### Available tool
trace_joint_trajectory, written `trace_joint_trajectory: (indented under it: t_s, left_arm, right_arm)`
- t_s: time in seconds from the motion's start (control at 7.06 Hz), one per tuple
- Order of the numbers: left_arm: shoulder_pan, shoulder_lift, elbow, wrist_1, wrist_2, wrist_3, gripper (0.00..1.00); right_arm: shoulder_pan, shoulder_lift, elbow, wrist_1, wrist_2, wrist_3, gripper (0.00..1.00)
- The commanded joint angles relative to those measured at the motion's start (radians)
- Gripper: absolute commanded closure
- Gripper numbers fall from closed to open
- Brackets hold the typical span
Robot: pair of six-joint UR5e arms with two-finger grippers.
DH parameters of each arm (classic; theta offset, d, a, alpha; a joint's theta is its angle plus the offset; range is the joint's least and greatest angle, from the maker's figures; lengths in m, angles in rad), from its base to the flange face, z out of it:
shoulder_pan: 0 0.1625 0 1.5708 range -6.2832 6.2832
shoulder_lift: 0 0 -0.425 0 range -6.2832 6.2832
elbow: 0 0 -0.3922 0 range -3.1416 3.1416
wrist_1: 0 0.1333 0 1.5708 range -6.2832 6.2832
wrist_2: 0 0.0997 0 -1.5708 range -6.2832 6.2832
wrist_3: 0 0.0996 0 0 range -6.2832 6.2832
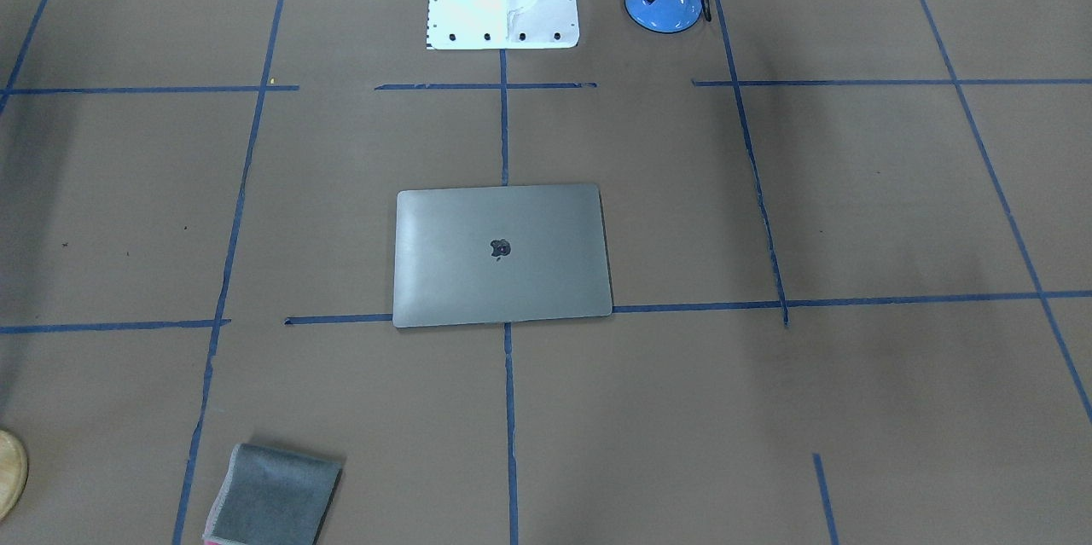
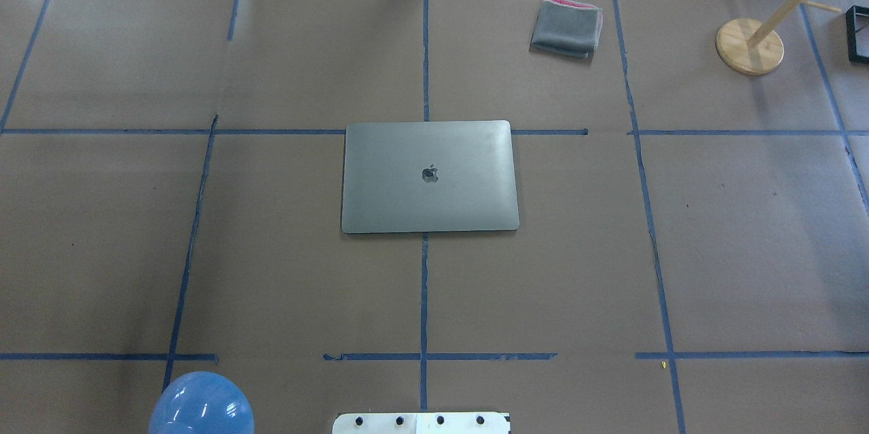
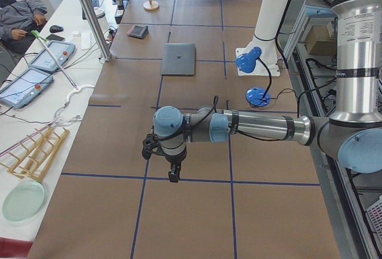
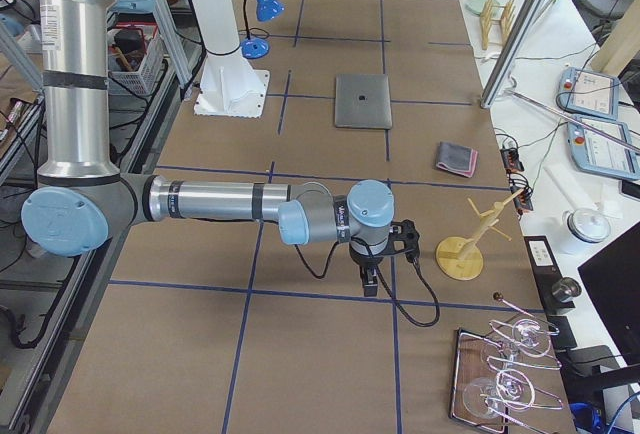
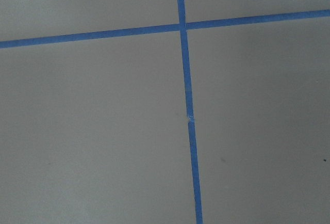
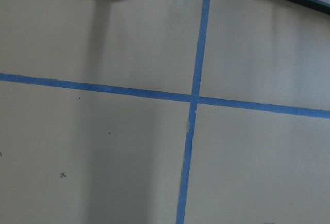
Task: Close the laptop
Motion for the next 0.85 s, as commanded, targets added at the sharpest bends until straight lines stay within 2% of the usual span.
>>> trace_joint_trajectory:
  t_s: [0.0,0.28,0.71]
  left_arm:
    - [0.001,-0.002,-0.001,-0.003,0.001,0.004,0.0]
    - [0.001,-0.001,0.001,-0.003,0.001,0.005,0.0]
    - [0.007,-0.001,-0.018,-0.003,0.001,0.005,0.0]
  right_arm:
    - [0.005,-0.003,0.01,-0.009,0.002,-0.015,0.0]
    - [0.028,0.019,0.025,-0.156,-0.006,-0.18,0.0]
    - [0.027,-0.017,0.017,-0.151,0.0,-0.195,0.0]
